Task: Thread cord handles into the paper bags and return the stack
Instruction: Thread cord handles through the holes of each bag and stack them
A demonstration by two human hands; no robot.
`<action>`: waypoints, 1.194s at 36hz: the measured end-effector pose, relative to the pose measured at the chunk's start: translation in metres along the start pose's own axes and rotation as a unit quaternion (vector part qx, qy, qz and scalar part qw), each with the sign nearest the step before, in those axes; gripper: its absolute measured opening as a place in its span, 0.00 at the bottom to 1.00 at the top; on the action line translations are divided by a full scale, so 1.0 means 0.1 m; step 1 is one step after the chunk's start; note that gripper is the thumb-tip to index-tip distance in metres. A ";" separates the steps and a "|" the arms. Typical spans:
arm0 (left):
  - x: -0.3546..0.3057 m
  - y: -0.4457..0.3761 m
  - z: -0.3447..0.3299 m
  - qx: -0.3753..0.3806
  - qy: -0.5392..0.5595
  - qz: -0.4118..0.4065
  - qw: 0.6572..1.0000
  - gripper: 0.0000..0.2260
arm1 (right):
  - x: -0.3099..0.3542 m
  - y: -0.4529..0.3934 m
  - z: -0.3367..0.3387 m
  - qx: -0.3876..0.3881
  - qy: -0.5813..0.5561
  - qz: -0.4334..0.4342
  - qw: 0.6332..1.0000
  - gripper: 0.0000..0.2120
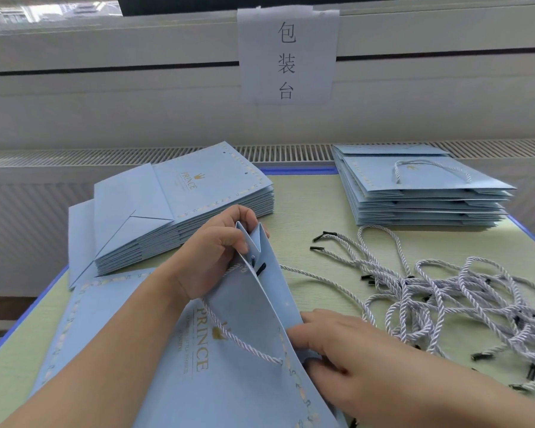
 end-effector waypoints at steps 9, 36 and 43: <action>-0.01 0.01 0.01 0.002 0.016 -0.002 1.000 0.16 | 0.00 -0.01 0.02 -0.036 -0.045 0.005 0.998 0.09; -0.06 0.02 -0.02 0.028 0.049 -0.014 0.998 0.16 | -0.19 -0.04 -0.05 -0.017 -0.449 0.001 0.893 0.14; -0.10 0.04 0.00 0.039 0.052 -0.022 0.998 0.19 | -0.14 -0.03 0.03 -0.066 -0.314 -0.006 0.947 0.12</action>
Point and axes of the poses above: each hand's wrist, its own y-axis away from the middle knuckle, its own z-axis out of the back of the hand, x = y × z, the point moved 7 cm from there along -y, towards the middle knuckle, and after that the axes turned 10 degrees about y, right-handed, at the moved point
